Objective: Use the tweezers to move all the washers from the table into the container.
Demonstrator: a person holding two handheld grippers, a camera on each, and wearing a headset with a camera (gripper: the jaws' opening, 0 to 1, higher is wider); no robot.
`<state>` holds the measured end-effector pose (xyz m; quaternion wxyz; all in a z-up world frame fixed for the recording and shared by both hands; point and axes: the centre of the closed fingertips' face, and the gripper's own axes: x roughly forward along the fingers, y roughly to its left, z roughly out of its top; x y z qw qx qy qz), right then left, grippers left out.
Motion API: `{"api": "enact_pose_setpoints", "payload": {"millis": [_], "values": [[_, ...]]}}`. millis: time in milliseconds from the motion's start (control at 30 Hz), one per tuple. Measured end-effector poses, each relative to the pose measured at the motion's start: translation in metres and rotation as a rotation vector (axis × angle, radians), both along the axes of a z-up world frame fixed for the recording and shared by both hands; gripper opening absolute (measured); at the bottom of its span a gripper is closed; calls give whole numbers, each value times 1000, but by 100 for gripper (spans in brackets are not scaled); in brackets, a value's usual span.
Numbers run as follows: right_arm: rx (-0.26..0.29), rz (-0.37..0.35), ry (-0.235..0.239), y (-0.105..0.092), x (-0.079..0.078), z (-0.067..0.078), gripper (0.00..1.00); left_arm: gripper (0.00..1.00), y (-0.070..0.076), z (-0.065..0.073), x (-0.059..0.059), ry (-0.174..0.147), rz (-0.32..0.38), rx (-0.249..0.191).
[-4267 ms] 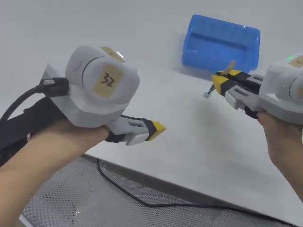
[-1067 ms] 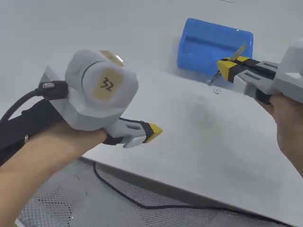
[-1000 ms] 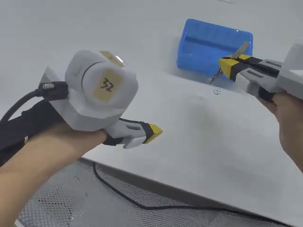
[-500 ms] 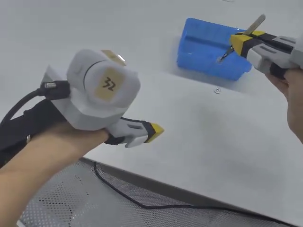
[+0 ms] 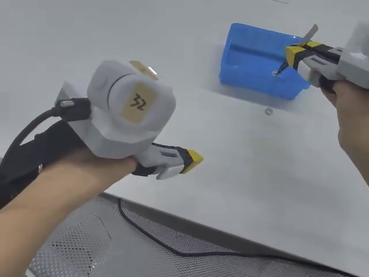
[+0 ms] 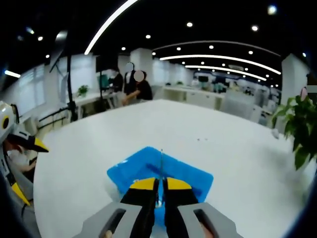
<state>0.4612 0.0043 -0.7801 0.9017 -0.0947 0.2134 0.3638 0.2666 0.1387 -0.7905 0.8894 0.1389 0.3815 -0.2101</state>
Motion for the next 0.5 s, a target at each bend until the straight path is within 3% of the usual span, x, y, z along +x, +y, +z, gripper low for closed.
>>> {"api": "enact_pose_setpoints", "payload": {"millis": [100,300,500], "values": [[-44,-1,1,0,0,-10,1,96,1,-1,0,2,1,-3],[-61,3,25,0,0,-23,1,96,2,0,1,1,3,-1],[-49,1,34,-2,1,-22,2,96,2,-1,0,4,1,3]]}}
